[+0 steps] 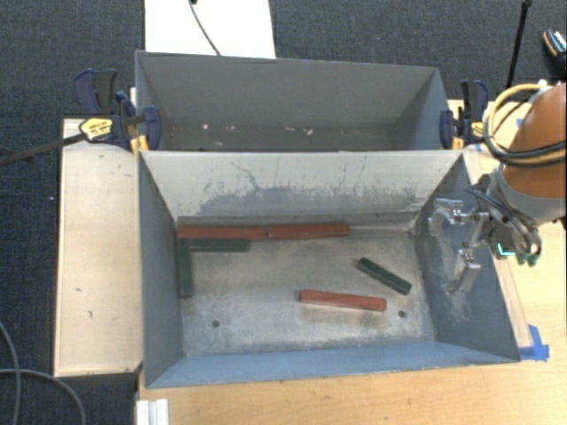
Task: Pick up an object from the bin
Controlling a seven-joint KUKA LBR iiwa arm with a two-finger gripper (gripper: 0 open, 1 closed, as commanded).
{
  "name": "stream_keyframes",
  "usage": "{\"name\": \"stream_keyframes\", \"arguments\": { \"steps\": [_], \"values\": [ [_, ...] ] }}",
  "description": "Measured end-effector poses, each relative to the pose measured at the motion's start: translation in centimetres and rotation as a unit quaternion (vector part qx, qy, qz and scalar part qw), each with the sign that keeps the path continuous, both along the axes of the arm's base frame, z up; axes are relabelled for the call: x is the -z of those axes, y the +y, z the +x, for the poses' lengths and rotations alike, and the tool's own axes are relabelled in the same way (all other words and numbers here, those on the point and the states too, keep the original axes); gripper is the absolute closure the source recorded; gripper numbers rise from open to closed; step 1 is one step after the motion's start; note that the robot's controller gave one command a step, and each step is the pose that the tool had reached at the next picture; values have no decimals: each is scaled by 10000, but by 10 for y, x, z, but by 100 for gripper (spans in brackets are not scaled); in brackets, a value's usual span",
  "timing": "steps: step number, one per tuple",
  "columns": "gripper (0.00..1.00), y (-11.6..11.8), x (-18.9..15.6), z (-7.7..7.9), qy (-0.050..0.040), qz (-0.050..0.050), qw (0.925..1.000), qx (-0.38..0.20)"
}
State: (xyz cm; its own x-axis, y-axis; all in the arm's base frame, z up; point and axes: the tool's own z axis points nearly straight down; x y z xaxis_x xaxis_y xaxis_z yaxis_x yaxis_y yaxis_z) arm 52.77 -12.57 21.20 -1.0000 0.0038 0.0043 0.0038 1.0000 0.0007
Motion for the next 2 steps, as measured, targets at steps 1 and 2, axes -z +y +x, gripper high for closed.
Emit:
{"name": "stream_keyframes", "arguments": {
  "steps": [1,2],
  "values": [
    [0,37,139,4,6,9,9999,127],
    [100,35,135,6,-31,-6,9999,102]
  ]
}}
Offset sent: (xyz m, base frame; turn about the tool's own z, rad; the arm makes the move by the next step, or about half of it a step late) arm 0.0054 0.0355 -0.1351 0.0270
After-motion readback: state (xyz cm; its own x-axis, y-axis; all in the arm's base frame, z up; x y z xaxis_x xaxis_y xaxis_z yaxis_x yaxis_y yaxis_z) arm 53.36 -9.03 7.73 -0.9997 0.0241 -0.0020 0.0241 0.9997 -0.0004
